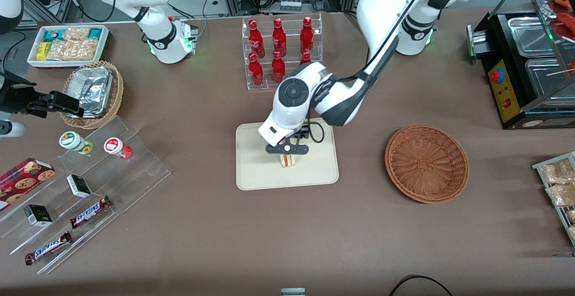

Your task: Place sandwich from basket to tray

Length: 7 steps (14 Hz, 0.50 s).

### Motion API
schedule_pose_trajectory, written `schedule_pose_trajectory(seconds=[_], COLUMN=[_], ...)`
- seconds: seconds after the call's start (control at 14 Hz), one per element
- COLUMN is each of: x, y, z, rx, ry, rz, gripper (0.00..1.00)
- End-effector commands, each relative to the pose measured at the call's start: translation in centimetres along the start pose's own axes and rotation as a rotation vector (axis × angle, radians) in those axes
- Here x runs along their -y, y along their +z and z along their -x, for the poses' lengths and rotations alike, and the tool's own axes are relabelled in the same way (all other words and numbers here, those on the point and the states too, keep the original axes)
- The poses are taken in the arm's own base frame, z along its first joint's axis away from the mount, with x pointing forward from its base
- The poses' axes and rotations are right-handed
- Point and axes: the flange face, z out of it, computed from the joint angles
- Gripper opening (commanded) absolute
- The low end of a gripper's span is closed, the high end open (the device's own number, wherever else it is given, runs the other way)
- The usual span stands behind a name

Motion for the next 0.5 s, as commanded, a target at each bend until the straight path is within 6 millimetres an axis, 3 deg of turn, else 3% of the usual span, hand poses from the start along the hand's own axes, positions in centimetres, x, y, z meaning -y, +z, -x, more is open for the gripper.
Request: schedule_pose_trajectory(seconds=[0.0, 0.21, 0.43], x=[3.7, 8.3, 14.9], y=[-7.1, -13.6, -18.0], z=[-0.9, -1.3, -2.1], rx=[-0.008, 0.008, 0.001], ry=[-0.044, -0.074, -0.077], rz=[-0.027, -0.083, -0.104], gripper=[1.0, 1.0, 1.0])
